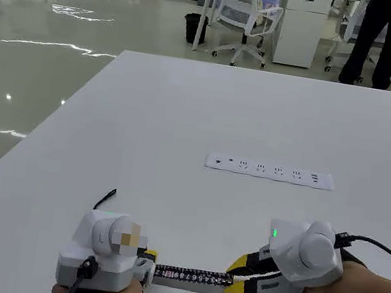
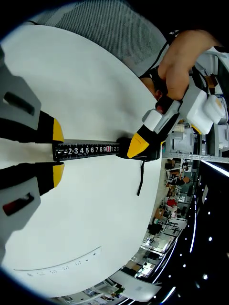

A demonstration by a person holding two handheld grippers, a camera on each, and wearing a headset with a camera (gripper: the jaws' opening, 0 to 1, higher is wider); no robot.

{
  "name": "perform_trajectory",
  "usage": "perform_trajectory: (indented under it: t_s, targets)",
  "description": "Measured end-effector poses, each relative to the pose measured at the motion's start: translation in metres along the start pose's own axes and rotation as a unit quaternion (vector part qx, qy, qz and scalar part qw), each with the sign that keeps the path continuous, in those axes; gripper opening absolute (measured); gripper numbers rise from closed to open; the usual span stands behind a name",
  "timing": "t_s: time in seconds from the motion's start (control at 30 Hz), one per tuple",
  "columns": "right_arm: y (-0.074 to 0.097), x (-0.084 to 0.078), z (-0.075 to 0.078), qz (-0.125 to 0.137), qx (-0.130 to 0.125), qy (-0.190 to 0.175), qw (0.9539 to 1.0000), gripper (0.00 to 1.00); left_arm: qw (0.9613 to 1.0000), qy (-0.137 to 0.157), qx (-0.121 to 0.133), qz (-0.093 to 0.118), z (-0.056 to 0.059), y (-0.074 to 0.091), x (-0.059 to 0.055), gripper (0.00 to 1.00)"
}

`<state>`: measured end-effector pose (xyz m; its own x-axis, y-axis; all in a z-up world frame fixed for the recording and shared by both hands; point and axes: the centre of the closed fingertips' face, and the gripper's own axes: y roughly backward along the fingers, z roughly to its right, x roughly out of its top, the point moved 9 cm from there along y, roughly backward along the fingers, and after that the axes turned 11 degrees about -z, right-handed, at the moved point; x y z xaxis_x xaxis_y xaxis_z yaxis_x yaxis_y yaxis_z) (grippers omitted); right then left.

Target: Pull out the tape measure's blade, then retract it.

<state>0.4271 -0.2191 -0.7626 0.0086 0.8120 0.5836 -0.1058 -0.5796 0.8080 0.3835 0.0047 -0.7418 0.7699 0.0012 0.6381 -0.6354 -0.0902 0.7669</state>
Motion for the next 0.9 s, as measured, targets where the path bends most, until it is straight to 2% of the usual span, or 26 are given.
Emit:
perform_trajectory:
  t_s: [0.9]
  targets:
    - [-0.0087,0.0097,-0.0019,0.001,0.004,0.001,1.0000,0.14,0.9999,0.005,-0.013,-0.005,-0.0036,0.0010,-0.0006,0.57]
